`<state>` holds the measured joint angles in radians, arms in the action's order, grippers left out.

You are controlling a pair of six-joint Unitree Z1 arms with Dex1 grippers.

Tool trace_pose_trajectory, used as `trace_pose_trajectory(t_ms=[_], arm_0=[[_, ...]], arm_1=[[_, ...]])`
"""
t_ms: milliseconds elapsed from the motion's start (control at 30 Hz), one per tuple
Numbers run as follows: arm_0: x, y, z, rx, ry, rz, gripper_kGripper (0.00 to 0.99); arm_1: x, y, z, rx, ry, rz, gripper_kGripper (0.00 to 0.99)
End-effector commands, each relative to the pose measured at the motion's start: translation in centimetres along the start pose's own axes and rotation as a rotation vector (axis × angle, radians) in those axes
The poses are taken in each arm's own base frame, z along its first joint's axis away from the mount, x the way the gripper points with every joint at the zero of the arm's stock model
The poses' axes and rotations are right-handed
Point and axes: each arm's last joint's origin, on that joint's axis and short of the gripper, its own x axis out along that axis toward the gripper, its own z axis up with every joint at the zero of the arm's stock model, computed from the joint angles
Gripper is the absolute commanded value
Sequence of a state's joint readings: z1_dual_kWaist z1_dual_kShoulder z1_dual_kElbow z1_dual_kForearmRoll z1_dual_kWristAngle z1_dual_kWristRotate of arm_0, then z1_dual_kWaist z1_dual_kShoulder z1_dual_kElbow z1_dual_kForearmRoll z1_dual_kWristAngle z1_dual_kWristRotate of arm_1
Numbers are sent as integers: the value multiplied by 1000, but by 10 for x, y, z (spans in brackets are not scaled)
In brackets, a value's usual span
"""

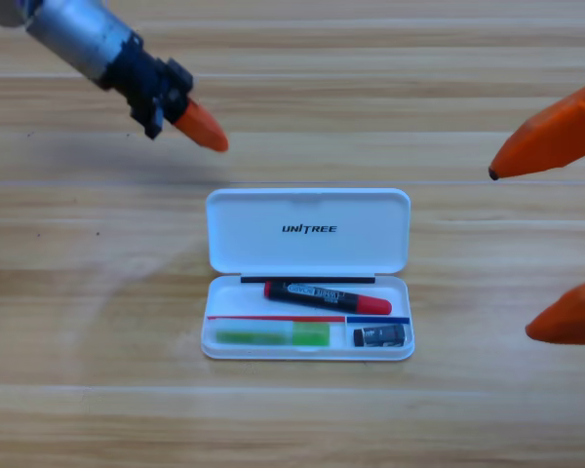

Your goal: Clean up eraser and pencils

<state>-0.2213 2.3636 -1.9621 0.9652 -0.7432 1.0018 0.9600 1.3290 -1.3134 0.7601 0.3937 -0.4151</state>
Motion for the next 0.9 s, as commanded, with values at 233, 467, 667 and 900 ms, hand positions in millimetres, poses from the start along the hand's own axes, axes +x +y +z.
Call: trace_pose_trajectory(t_ms=[233, 467, 667, 900], arm_0=[[80, -23, -2, 21, 49, -245, 0], [87, -43, 14, 49, 67, -291, 0], [73, -60, 26, 66, 75, -307, 0], [53, -83, 34, 97, 79, -308, 0]], arm_1=[[20, -10, -7, 63, 9, 61, 977], [24, -11, -9, 76, 20, 71, 977], [26, -12, -9, 84, 21, 72, 977], [28, -13, -8, 89, 22, 76, 977]])
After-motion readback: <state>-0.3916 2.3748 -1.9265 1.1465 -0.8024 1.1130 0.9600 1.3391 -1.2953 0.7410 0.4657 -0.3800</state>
